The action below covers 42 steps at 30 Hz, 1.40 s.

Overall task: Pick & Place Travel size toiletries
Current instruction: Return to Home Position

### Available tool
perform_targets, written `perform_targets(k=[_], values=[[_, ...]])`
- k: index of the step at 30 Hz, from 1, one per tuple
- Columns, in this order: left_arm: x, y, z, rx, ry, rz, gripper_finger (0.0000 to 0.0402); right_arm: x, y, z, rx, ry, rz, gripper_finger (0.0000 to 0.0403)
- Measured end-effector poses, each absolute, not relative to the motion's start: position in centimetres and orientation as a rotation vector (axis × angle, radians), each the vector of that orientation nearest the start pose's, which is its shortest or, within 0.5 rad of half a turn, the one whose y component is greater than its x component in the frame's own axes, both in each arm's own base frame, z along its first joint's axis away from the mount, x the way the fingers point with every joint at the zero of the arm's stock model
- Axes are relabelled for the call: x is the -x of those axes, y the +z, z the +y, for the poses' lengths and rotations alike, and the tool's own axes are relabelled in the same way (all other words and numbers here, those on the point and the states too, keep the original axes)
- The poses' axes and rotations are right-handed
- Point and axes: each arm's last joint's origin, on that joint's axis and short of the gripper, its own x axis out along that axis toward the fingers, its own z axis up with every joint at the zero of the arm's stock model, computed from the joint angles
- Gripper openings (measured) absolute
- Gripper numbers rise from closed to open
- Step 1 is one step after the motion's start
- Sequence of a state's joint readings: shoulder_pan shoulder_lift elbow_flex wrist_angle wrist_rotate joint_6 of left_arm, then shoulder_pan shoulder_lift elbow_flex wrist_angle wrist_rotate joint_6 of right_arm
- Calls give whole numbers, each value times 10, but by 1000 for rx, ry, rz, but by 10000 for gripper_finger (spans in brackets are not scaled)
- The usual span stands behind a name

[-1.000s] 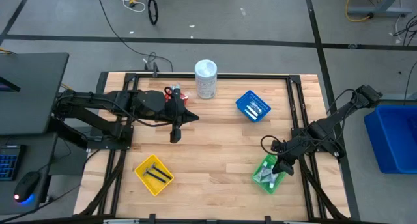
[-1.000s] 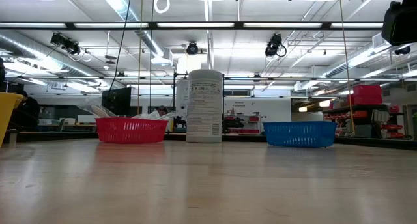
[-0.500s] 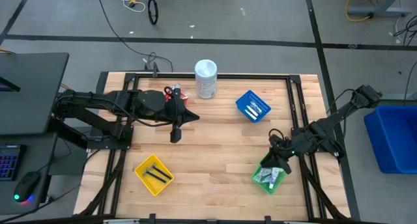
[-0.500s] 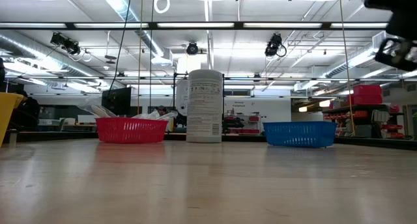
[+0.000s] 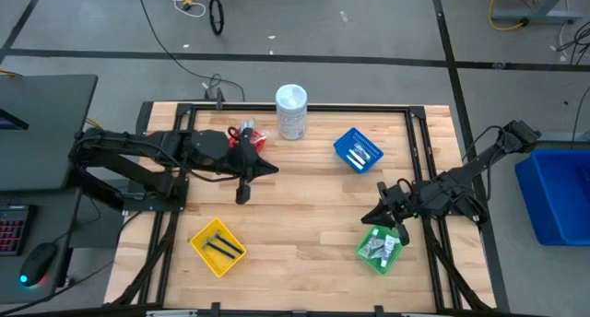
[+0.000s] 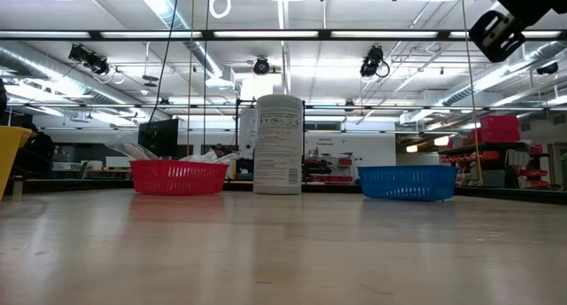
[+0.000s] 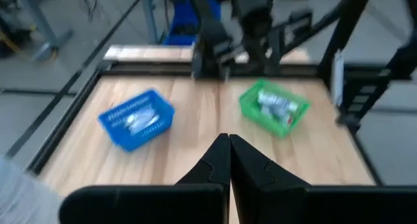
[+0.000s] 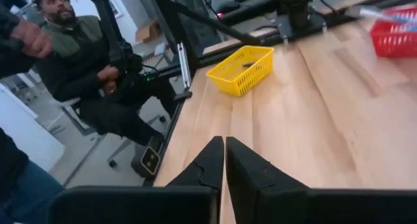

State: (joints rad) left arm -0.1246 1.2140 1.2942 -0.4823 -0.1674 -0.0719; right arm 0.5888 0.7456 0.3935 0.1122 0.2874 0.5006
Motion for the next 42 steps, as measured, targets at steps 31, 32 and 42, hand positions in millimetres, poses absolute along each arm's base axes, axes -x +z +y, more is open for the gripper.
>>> perform_targets(k=[31,32,42], values=[[-123,277,-11,52,20,139,2,-146,232,87,-348,246,280,27],[-121,274,-11,52,19,132,2,-146,232,87,-349,247,279,27],[-112,241,-10,24,16,155,2,-146,232,87,-348,247,280,30]])
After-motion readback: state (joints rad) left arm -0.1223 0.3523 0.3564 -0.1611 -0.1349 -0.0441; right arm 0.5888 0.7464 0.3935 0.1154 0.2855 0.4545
